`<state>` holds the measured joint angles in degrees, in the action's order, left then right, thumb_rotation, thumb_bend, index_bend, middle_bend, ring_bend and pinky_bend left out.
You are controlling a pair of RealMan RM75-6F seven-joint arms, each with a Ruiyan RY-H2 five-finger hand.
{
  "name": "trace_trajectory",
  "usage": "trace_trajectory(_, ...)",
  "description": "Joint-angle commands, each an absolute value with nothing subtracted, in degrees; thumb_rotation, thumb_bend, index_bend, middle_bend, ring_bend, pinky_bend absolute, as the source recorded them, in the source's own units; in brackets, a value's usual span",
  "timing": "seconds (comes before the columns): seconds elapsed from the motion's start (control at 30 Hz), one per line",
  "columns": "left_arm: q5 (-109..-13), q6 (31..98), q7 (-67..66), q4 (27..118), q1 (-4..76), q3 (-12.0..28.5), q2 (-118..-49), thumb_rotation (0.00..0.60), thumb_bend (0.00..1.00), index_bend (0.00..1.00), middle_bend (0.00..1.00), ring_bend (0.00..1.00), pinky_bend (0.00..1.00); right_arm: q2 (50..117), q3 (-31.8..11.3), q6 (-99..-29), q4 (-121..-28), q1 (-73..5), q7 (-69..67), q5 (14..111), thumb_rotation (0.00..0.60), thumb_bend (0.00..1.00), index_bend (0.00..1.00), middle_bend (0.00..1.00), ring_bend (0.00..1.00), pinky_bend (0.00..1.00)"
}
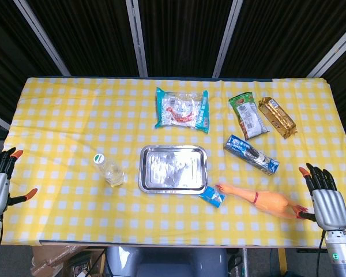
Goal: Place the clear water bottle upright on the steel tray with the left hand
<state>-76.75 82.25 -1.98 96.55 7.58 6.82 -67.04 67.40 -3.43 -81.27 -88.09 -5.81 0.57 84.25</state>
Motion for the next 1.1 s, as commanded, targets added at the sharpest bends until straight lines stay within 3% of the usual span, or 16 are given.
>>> trace_trajectory(0.03, -76.73, 82.26, -1.98, 96.53, 7.56, 6.82, -67.04, 0.600, 0.17, 0.10, 0.03, 0.00, 0.01, 67.41, -3.43, -81.23, -88.08, -5.84, 0.53, 84.24, 0.600, 0.05, 0.11, 0.00, 0.00, 0.00)
trace_trajectory(0.93, -76.94, 81.53, -0.93, 96.61, 8.25, 7.15, -67.82, 0.600, 0.17, 0.10, 0.04, 0.00, 0.01, 66.72, -3.02, -82.12, -88.46, -5.16, -0.26, 84.73, 0.600, 0.05, 0.11, 0.00, 0.00, 0.00)
trace_trajectory(1.1, -76.17, 77.13, 7.17, 97.41, 10.58, 8.46, -69.61, 0.600, 0.17, 0.11, 0.06, 0.00, 0.01, 66.83, -2.98, -81.84, -88.29, -5.31, -0.51, 84.84, 0.600, 0.05, 0.11, 0.00, 0.00, 0.00)
